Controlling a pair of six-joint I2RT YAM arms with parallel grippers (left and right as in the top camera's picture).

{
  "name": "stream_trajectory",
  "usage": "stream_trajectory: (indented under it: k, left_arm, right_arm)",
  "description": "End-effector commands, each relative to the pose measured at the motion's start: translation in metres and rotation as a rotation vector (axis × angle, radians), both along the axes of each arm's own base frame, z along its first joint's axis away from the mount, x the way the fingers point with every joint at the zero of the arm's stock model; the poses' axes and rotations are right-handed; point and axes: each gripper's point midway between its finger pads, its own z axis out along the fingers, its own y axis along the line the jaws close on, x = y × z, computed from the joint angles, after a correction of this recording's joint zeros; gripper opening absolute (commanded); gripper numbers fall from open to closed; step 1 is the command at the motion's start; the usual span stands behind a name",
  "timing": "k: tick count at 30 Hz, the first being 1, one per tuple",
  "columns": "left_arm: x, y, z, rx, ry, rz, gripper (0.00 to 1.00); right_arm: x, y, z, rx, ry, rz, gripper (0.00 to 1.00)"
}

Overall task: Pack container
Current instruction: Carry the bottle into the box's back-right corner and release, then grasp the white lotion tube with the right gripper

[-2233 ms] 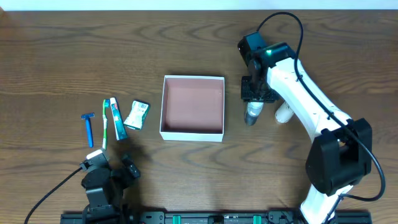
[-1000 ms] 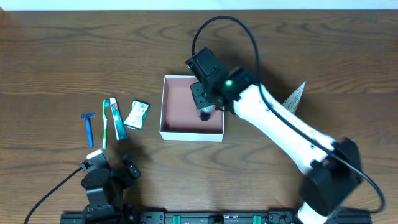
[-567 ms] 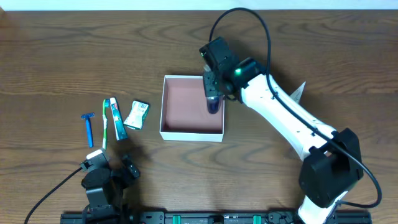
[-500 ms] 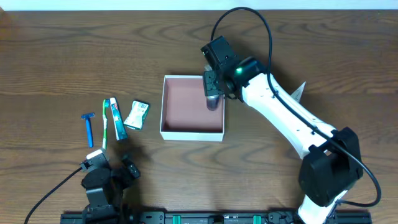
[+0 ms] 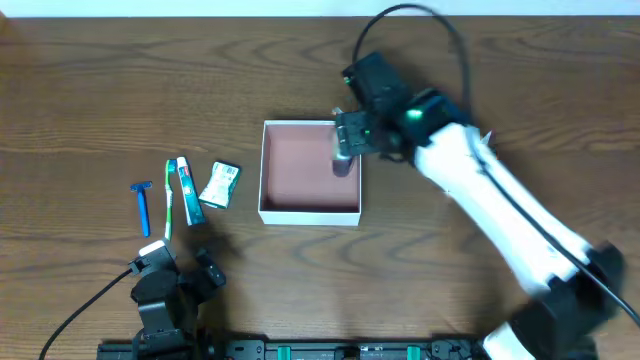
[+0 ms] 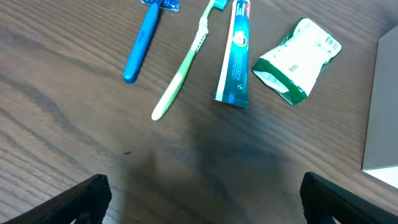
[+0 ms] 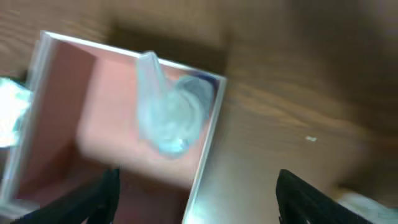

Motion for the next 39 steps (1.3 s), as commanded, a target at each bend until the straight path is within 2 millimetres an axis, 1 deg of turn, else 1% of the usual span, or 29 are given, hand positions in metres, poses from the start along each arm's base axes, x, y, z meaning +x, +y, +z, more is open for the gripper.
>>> stream_trajectory:
  k: [1,4,6,8,9,10,11,13,18,22,24,25,28,31,33,37,39]
  left_arm:
    - [-0.003,-0.001,-0.010,0.009,0.030,-0.013,0.98]
    - [-0.003,-0.001,-0.010,0.009,0.030,-0.013,0.98]
    - [-0.003,-0.001,-0.010,0.009,0.030,-0.013,0.98]
    - [-0.003,-0.001,-0.010,0.009,0.030,-0.013,0.98]
    - [-0.003,-0.001,-0.010,0.009,0.030,-0.013,0.98]
    - [-0.003,-0.001,-0.010,0.009,0.030,-0.013,0.98]
    - [-0.003,-0.001,-0.010,0.009,0.030,-0.013,0.98]
    - [-0.003,-0.001,-0.010,0.009,0.030,-0.013,0.98]
    - [-0.003,-0.001,-0.010,0.009,0.030,-0.013,0.98]
    - [-0.003,-0.001,-0.010,0.009,0.030,-0.013,0.98]
    - [-0.003,-0.001,-0.010,0.009,0.030,-0.013,0.98]
    - [-0.003,-0.001,-0.010,0.009,0.030,-0.013,0.98]
    - [-0.003,-0.001,-0.010,0.009,0.030,-0.013,0.98]
    - [-0.003,-0.001,-0.010,0.009,0.030,-0.013,0.98]
    - [-0.003,-0.001,-0.010,0.009,0.030,-0.013,0.98]
    - [-0.003,-0.001,-0.010,0.009,0.030,-0.013,0.98]
    - [-0.003,-0.001,-0.010,0.009,0.030,-0.013,0.98]
  right_arm:
    - [-0.010,-0.050,0.096,0.032,-0.206,-0.054,0.77]
    - [-0.025,-0.103,0.120,0.009,-0.242,-0.166,0.79]
    - [-0.034,-0.135,0.124,-0.001,-0.227,-0.248,0.79]
    - [-0.041,-0.162,0.119,-0.013,-0.184,-0.329,0.79]
    - [-0.044,-0.173,0.115,-0.015,-0.157,-0.366,0.79]
    - [-0.047,-0.181,0.108,-0.009,-0.120,-0.396,0.79]
    - [-0.048,-0.184,0.101,-0.002,-0.086,-0.407,0.79]
    - [-0.051,-0.188,0.082,0.010,-0.007,-0.435,0.75]
    - [-0.047,-0.189,0.030,-0.008,0.147,-0.520,0.75]
    - [-0.042,-0.185,-0.009,-0.023,0.245,-0.527,0.74]
    - [-0.039,-0.184,-0.024,-0.035,0.273,-0.527,0.70]
    - [-0.036,-0.185,-0.030,-0.041,0.280,-0.529,0.67]
    - [-0.026,-0.184,-0.036,-0.039,0.262,-0.531,0.52]
    - [-0.017,-0.183,-0.029,-0.020,0.216,-0.529,0.16]
    - [-0.017,-0.182,-0.026,-0.016,0.207,-0.527,0.01]
    - [-0.022,-0.177,-0.016,-0.011,0.184,-0.493,0.01]
    - [-0.026,-0.169,-0.003,-0.003,0.146,-0.453,0.01]
